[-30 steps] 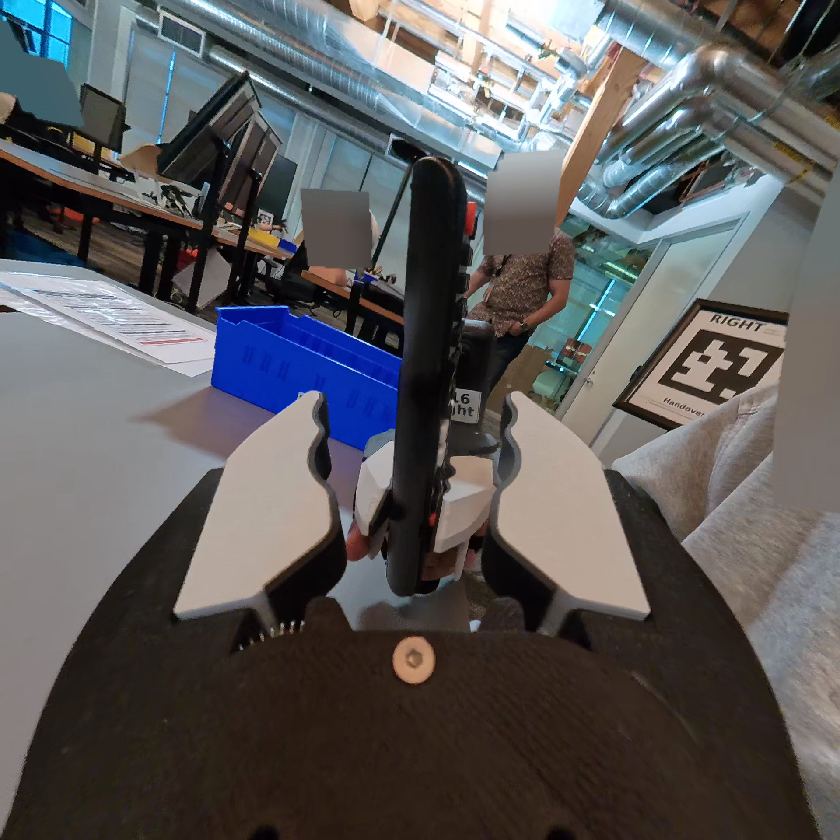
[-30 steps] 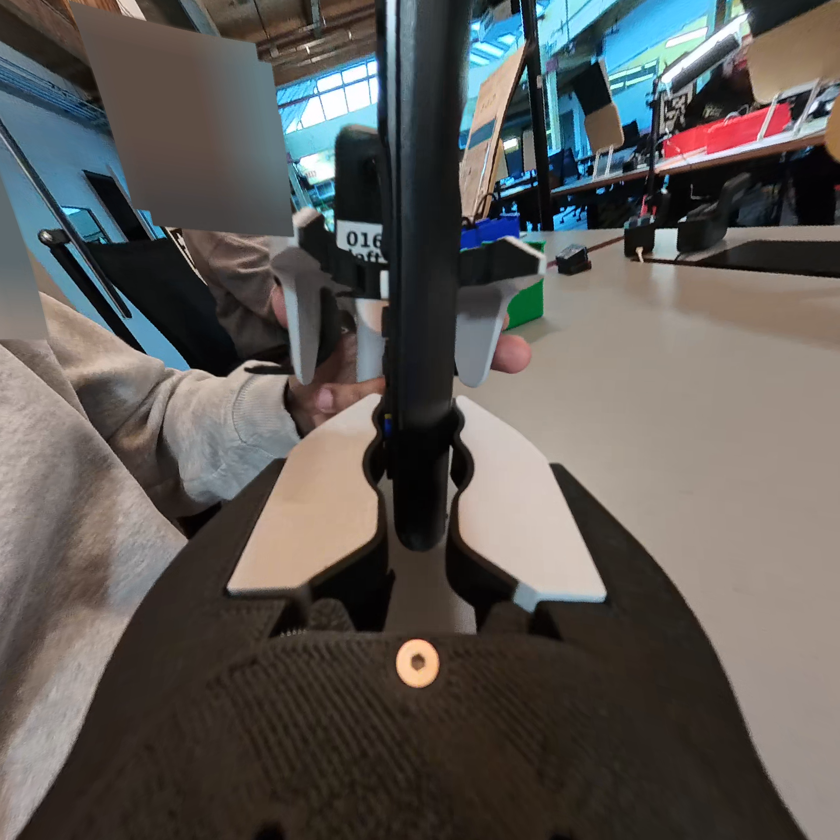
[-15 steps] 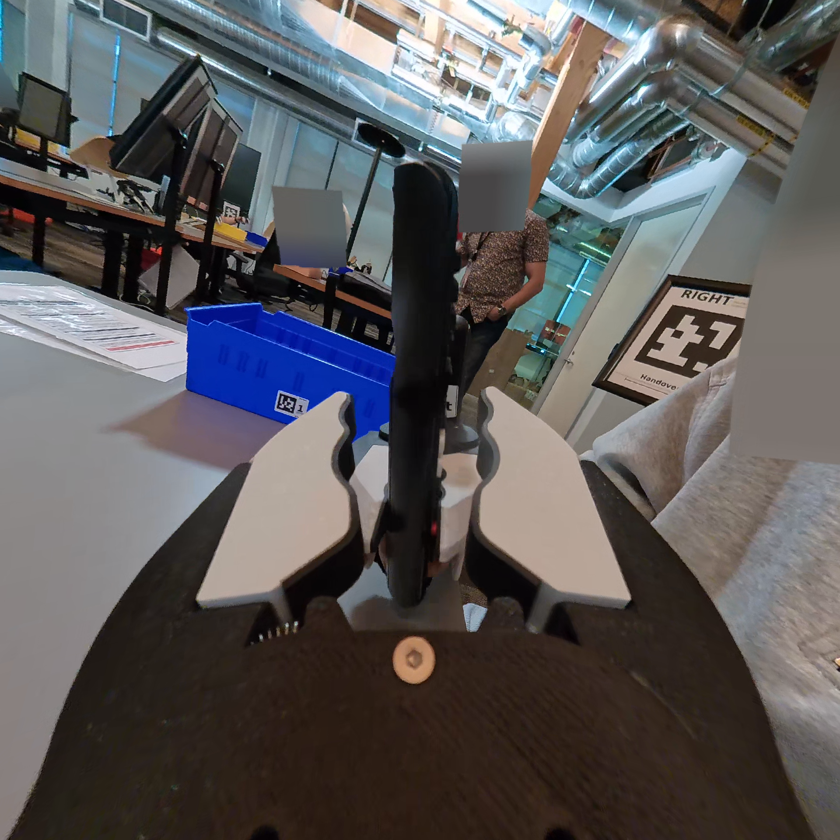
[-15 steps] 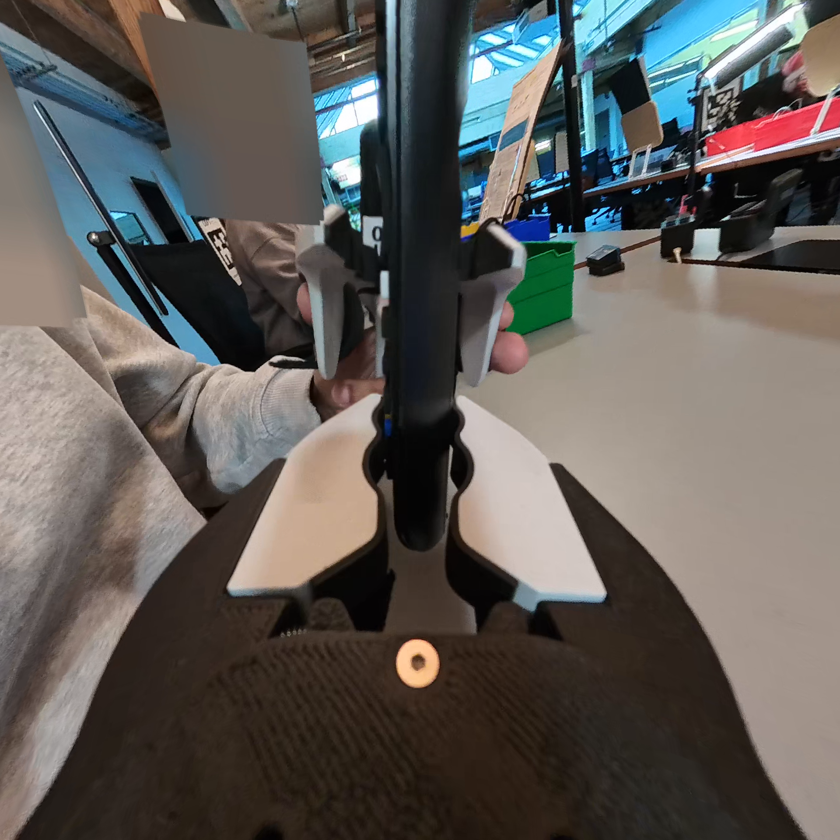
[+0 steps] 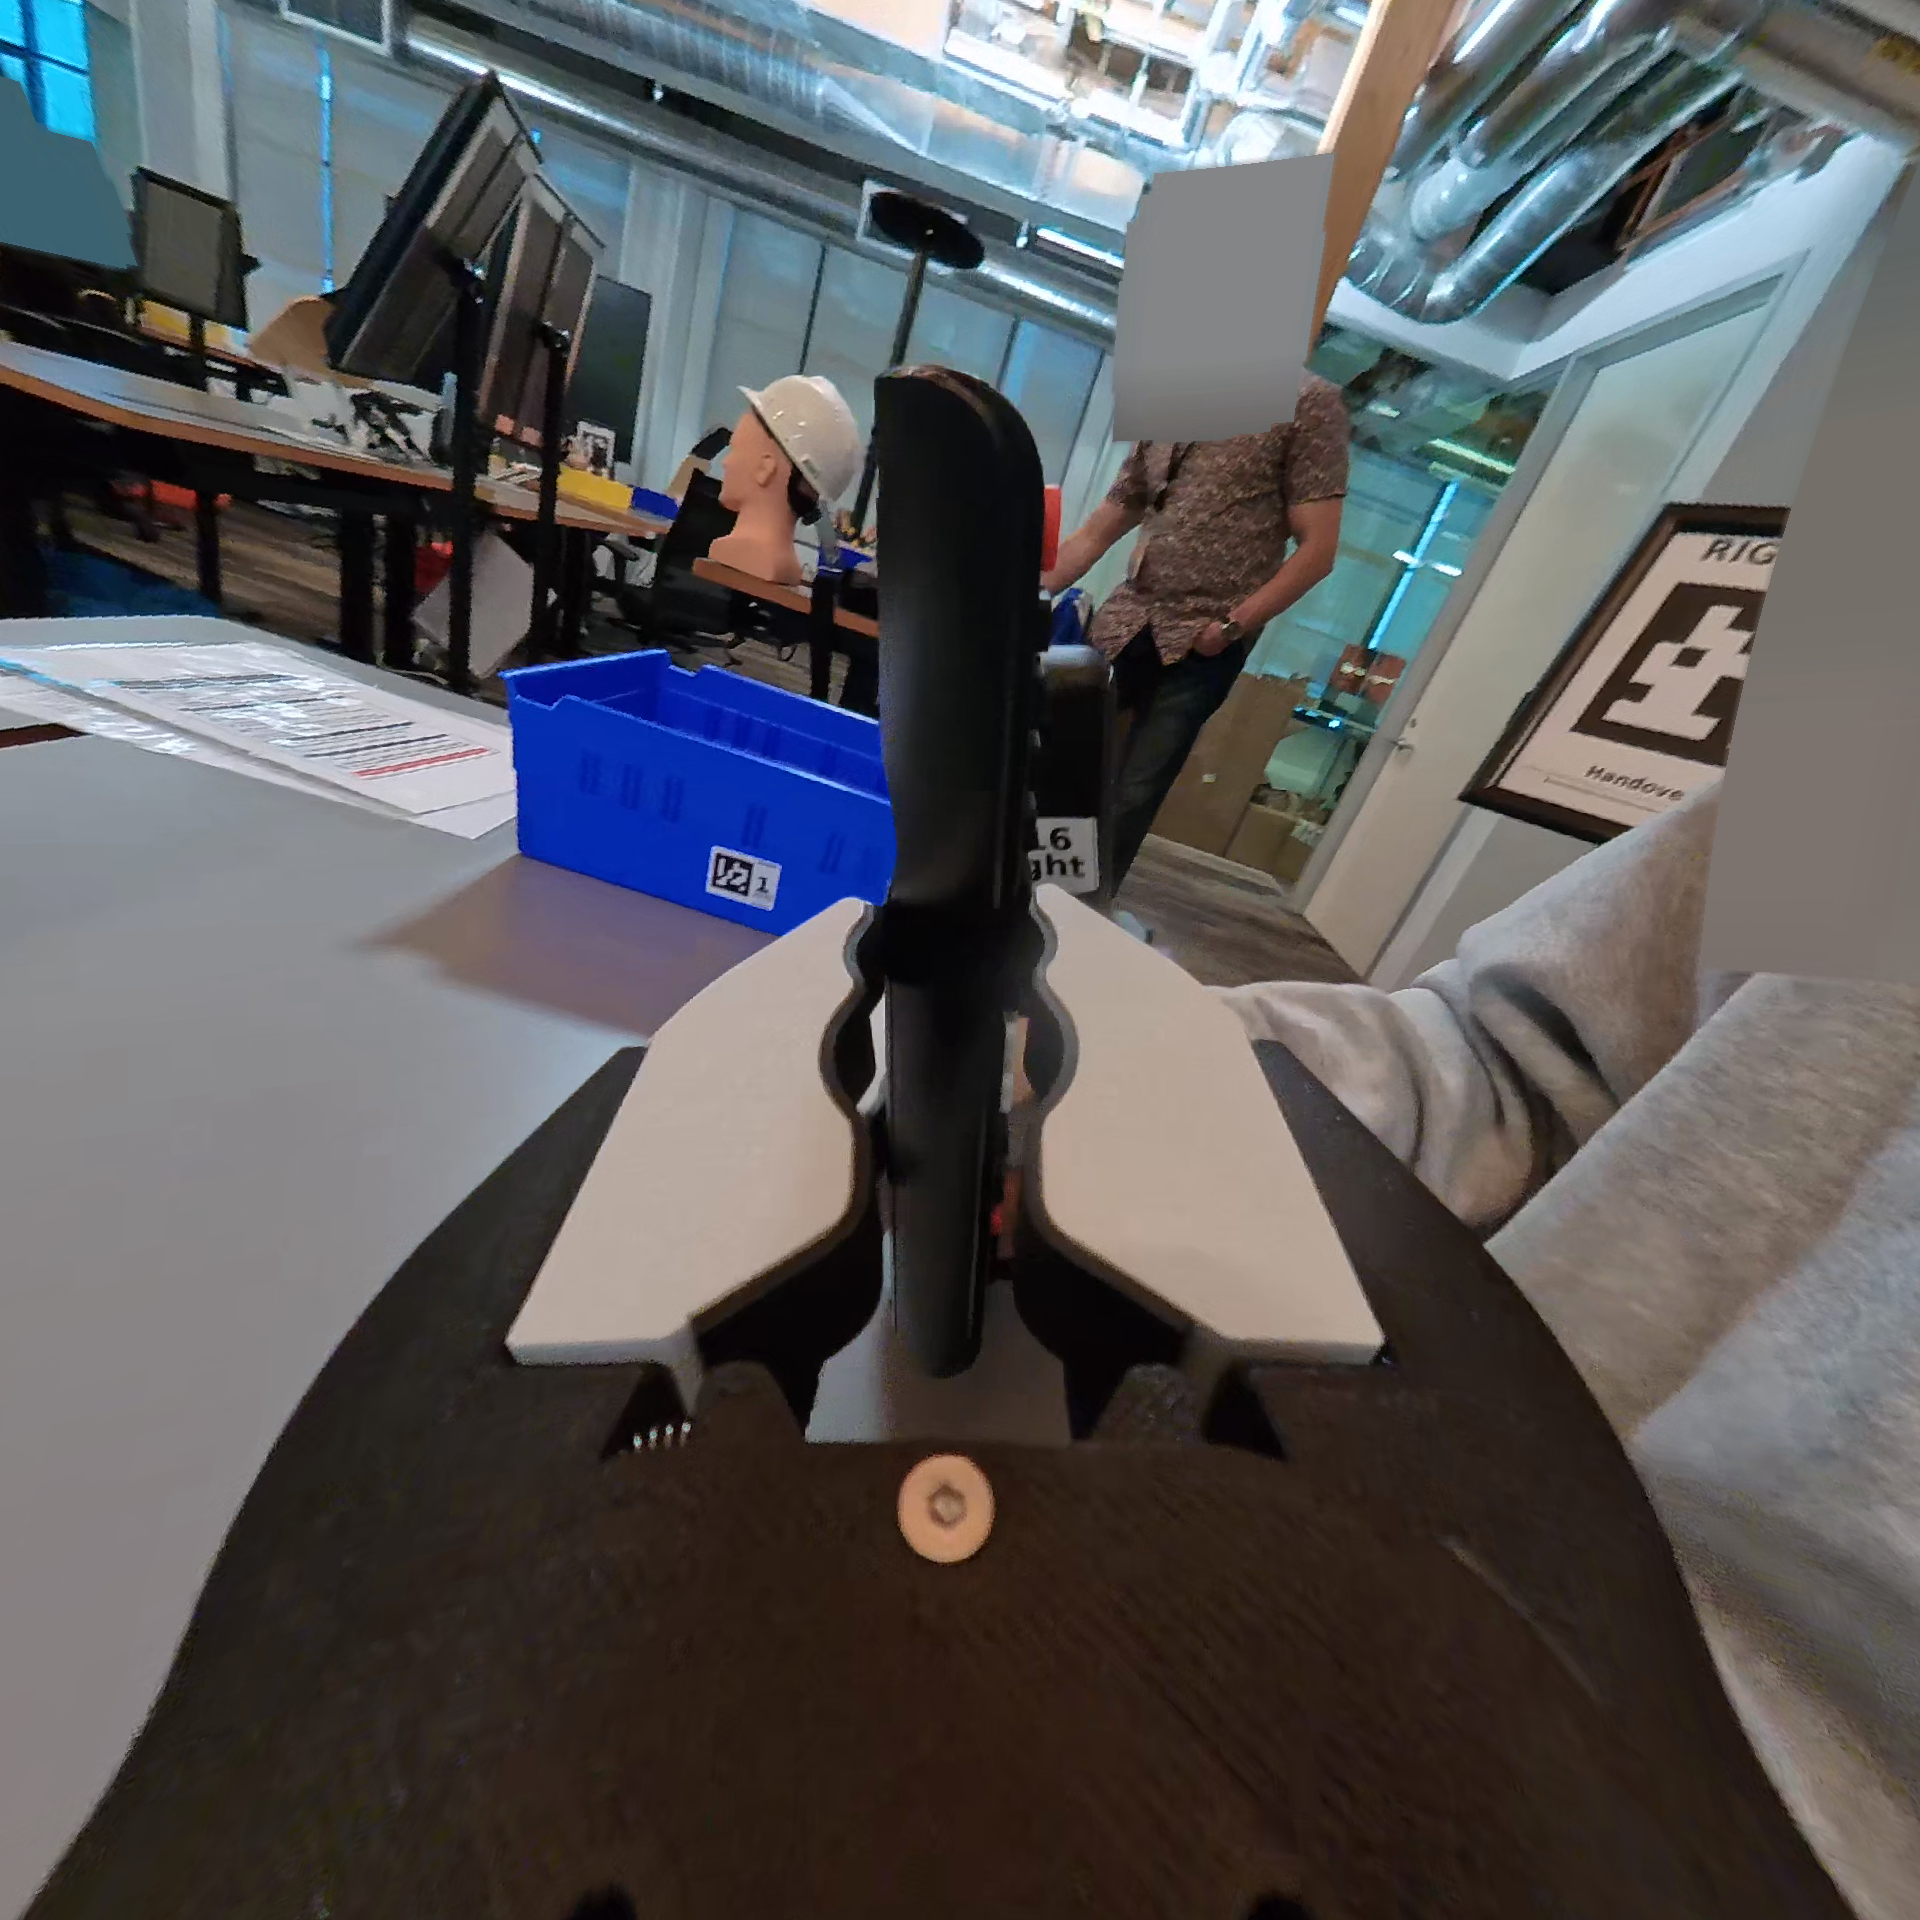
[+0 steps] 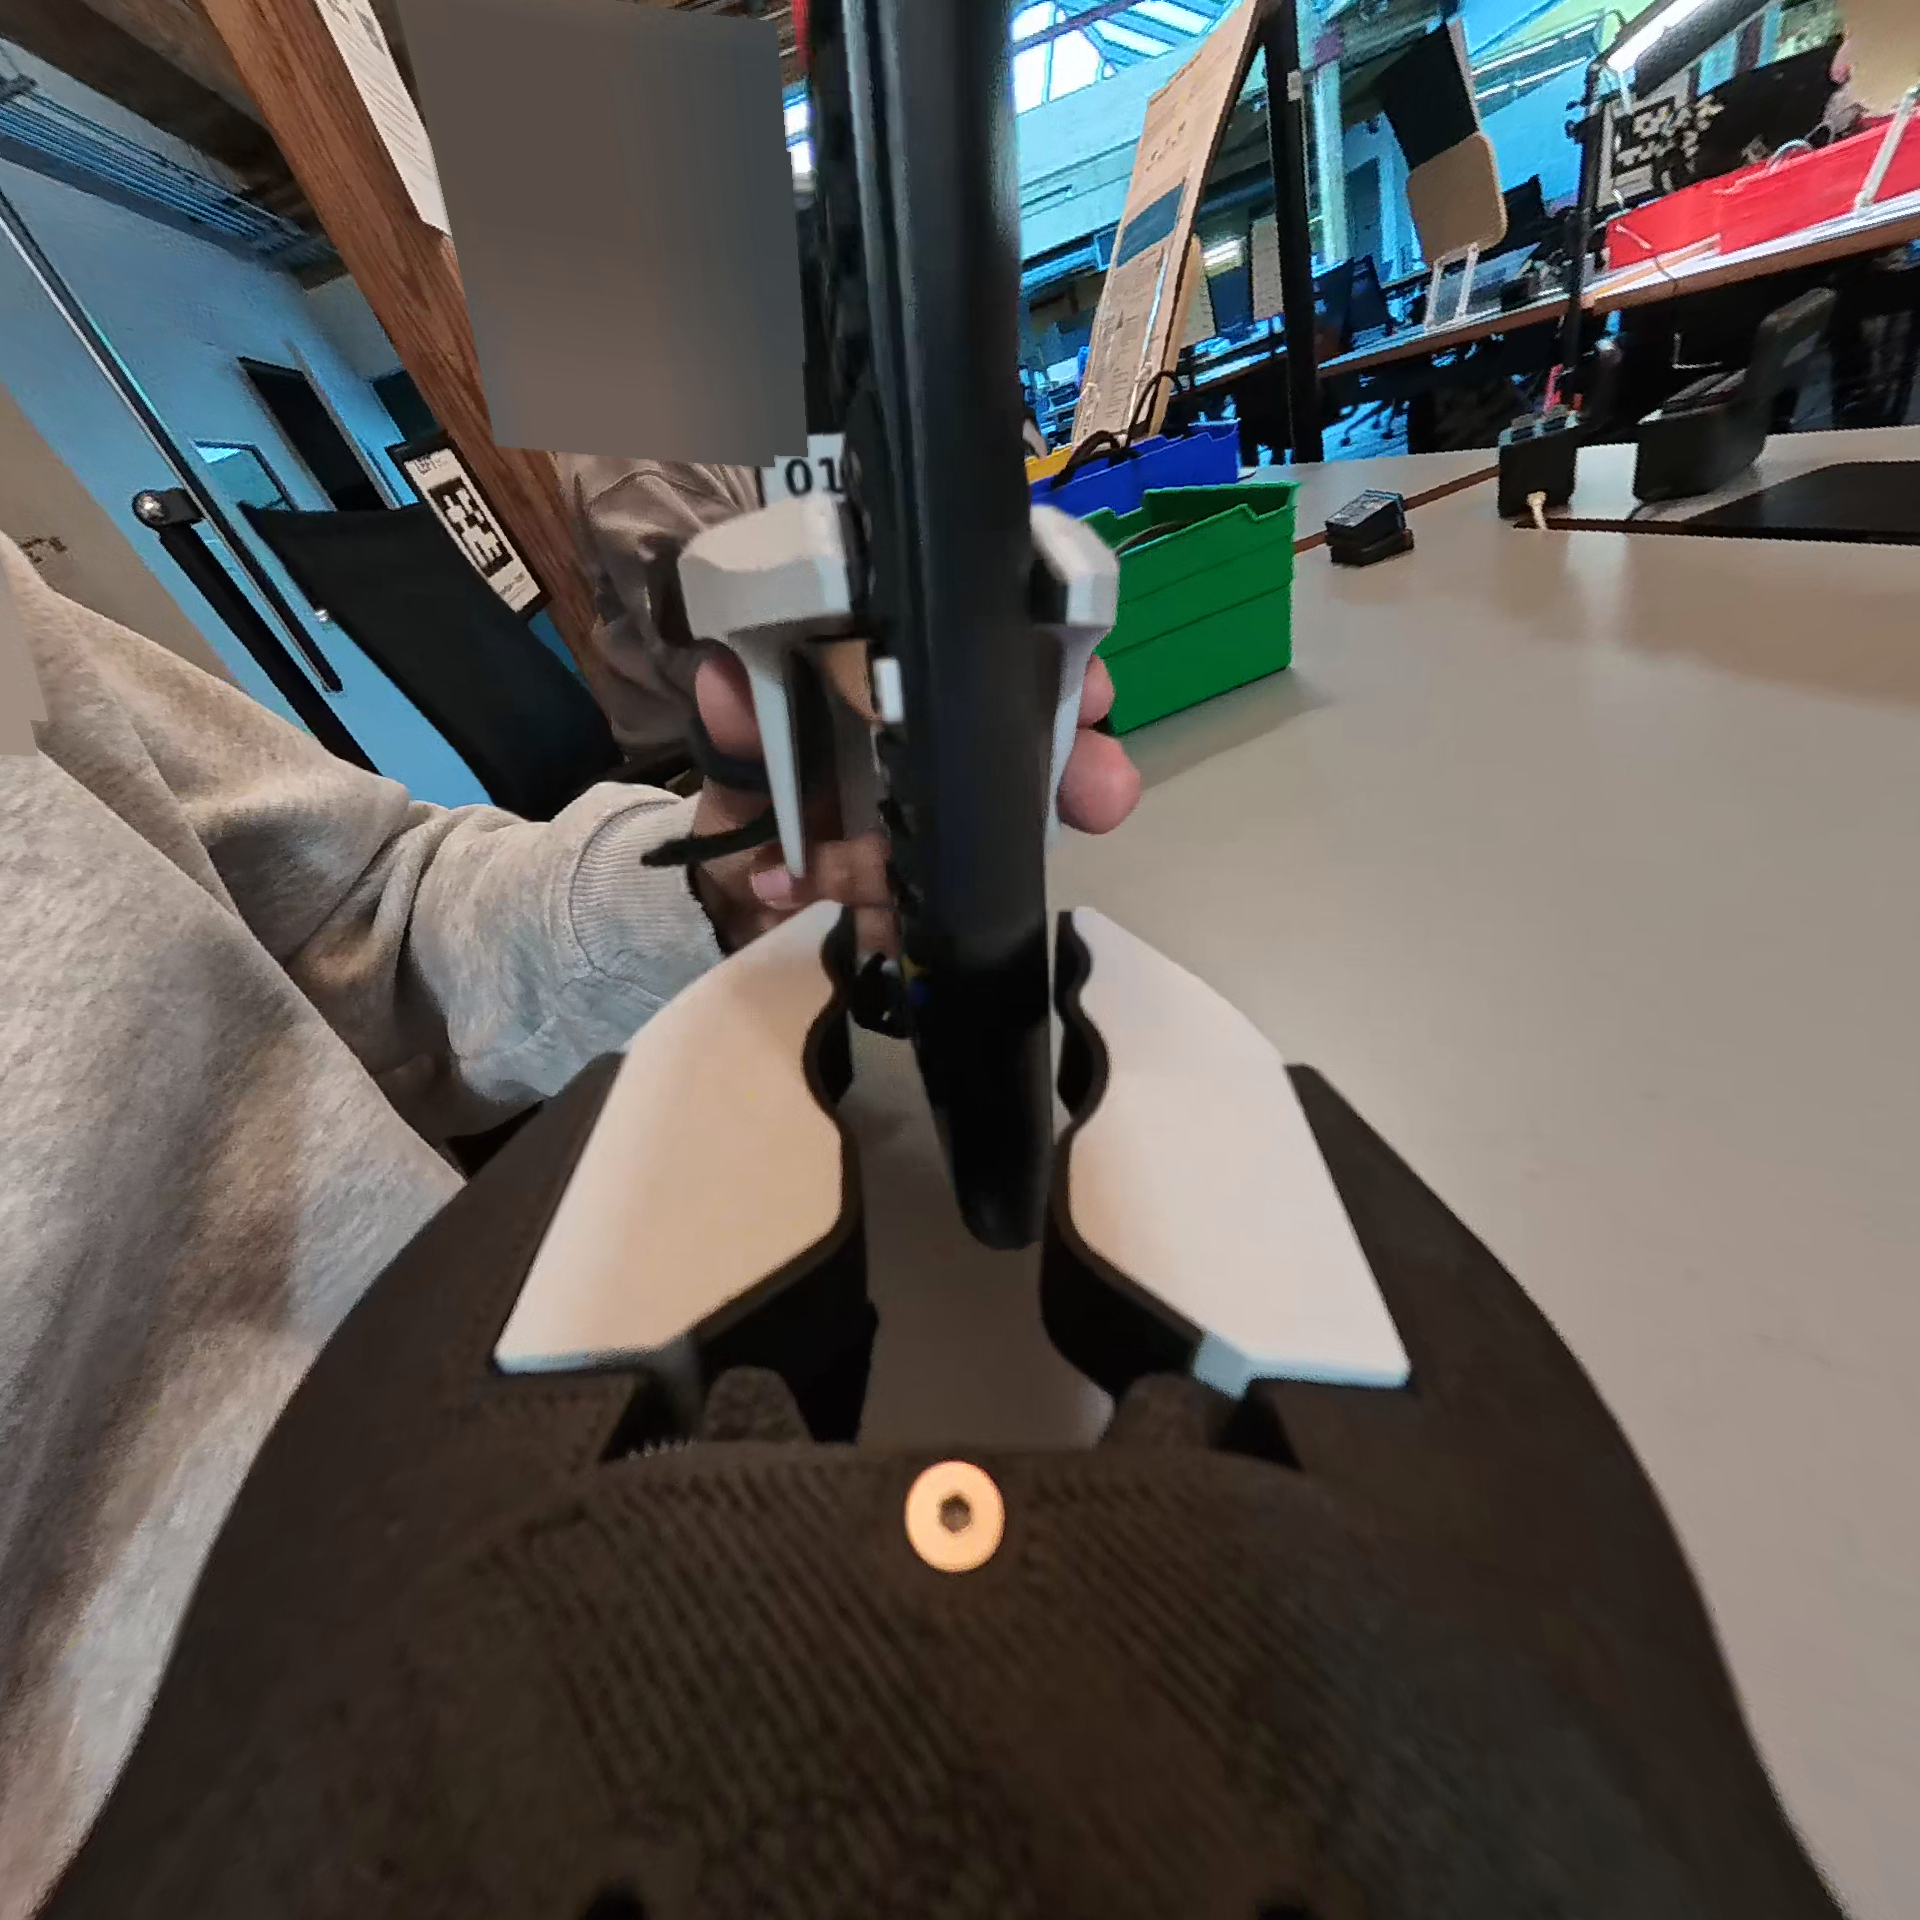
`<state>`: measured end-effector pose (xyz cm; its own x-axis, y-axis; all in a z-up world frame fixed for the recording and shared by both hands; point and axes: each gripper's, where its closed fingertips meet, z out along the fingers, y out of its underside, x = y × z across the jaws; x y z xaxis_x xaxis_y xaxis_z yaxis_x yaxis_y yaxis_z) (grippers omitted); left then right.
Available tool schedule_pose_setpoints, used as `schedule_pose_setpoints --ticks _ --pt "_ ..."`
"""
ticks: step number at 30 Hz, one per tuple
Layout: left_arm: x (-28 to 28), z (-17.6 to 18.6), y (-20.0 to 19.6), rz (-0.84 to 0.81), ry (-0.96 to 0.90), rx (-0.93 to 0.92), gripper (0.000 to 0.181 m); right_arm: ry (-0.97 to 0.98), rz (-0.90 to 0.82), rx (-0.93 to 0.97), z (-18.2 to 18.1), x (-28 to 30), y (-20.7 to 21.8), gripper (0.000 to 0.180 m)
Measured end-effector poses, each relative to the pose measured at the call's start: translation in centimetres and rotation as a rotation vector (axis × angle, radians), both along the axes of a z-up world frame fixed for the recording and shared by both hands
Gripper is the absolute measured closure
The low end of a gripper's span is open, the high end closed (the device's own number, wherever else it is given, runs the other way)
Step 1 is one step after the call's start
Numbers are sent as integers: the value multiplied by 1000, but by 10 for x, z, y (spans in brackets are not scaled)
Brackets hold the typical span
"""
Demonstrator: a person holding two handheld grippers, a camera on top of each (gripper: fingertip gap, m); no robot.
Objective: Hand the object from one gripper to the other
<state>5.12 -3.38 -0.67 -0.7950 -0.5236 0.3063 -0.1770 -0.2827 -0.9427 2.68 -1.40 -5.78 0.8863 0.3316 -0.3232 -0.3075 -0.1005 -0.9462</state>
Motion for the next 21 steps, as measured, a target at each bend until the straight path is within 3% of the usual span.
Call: schedule_pose_setpoints --ticks 10,15,21 --pt "6 -26 -2 -11 59 43 155 160 -167 171 41 51 -24 131" --pt "-2 -43 -27 -90 76 141 155 130 -155 210 62 45 -31 124" --pt "-7 -48 -45 -127 94 164 155 78 -101 187 66 25 -26 129"
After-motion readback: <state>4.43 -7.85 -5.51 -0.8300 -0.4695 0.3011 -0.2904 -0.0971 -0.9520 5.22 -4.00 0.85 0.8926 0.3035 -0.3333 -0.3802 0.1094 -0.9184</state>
